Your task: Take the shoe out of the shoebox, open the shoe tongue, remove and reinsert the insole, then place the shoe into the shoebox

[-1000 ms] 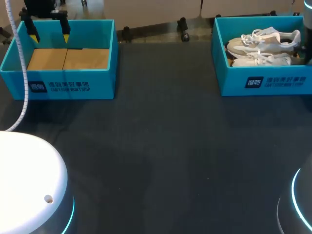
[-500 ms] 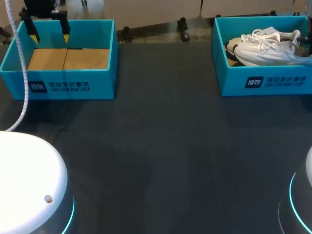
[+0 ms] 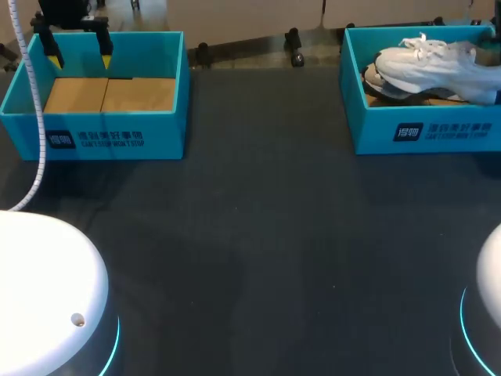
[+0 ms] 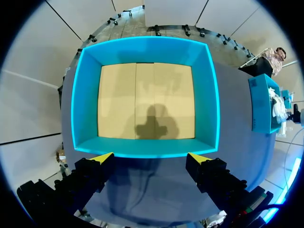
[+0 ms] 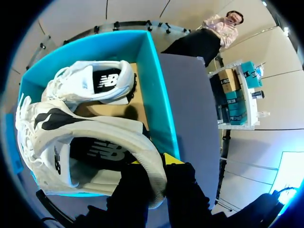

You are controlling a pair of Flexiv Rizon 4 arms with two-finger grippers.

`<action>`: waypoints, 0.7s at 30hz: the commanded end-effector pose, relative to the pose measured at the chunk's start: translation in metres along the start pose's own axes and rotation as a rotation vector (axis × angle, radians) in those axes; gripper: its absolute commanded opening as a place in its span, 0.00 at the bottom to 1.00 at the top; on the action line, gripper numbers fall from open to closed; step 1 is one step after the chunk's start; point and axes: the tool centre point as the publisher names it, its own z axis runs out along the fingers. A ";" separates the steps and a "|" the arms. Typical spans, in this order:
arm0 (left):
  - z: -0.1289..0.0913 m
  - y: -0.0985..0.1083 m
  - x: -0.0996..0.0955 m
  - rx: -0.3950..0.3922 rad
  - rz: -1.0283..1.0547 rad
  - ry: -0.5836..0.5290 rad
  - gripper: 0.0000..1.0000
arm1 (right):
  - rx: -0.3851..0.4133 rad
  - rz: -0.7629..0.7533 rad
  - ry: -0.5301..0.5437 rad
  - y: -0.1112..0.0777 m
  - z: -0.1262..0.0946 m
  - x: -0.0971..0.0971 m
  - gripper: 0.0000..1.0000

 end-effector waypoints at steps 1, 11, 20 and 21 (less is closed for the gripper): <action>-0.001 0.000 0.000 -0.002 0.000 -0.001 1.00 | 0.008 -0.005 -0.007 -0.001 -0.022 0.000 0.00; -0.001 0.000 0.000 -0.002 0.000 -0.001 1.00 | 0.016 -0.027 -0.037 -0.006 -0.057 0.000 0.00; -0.001 0.000 0.000 -0.002 0.000 -0.001 1.00 | 0.003 -0.059 -0.059 -0.006 -0.092 -0.003 0.00; -0.001 0.000 0.000 -0.002 0.000 -0.001 1.00 | -0.005 -0.073 -0.057 -0.006 -0.095 -0.003 0.00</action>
